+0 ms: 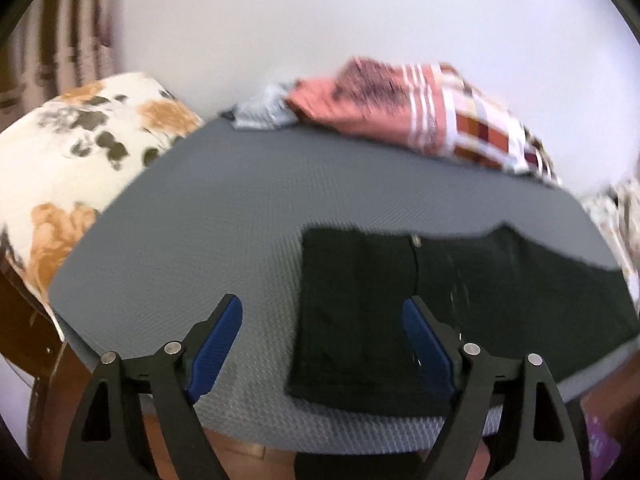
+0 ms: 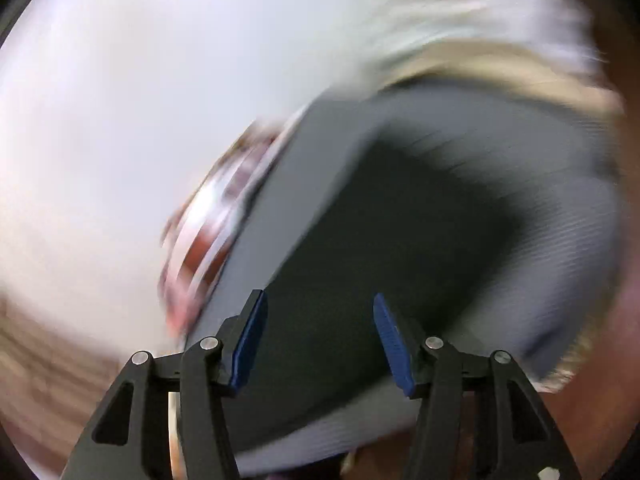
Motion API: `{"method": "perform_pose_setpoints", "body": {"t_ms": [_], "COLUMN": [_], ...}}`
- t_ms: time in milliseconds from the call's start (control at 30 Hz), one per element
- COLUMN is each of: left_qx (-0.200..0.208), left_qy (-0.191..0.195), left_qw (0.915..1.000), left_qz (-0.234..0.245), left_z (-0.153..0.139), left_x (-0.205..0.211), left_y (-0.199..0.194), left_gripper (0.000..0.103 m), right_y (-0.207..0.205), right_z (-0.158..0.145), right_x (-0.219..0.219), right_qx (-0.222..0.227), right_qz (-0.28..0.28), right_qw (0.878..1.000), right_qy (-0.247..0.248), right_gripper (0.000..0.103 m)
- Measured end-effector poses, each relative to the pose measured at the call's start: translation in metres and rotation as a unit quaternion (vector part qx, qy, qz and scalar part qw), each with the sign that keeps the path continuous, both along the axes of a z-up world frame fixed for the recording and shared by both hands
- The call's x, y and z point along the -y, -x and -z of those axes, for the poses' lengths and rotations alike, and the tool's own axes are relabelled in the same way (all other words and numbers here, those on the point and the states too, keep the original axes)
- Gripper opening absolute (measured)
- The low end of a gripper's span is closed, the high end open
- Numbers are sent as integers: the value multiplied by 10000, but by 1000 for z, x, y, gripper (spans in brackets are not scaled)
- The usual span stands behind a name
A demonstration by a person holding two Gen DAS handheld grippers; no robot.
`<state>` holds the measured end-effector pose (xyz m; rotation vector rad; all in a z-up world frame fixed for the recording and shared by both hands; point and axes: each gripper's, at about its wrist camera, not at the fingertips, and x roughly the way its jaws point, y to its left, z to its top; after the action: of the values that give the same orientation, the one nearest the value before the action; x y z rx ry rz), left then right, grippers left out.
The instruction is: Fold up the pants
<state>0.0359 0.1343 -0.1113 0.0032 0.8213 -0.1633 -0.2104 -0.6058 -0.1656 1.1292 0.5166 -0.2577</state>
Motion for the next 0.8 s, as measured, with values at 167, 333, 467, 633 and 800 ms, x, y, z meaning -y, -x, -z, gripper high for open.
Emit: {"method": "perform_pose_setpoints", "body": {"t_ms": [167,333,467,633,800], "left_qx": [-206,-229,-207,-163,-201], "left_qy": [84,311,224,52,113], "left_qw": [9997,9989,9995,9997,9995], "left_qz": [-84,-263,-130,163,214], "left_z": [9,6,6,8,9], "left_x": [4,3,14,29,28], "left_y": [-4,2,7,9,9], "left_gripper": [83,83,83,83,83], "right_y": [45,39,26,16,-4], "right_z": [16,36,48,66,57], "right_x": [55,57,54,43,33], "right_qx": [184,320,174,598,425], "right_qz": [530,410,298,177,48], "right_qw": [9976,9963,9973,9917,9969], "right_qy": [-415,-687,-652,-1127,-663], "right_gripper": [54,54,54,58,58]}}
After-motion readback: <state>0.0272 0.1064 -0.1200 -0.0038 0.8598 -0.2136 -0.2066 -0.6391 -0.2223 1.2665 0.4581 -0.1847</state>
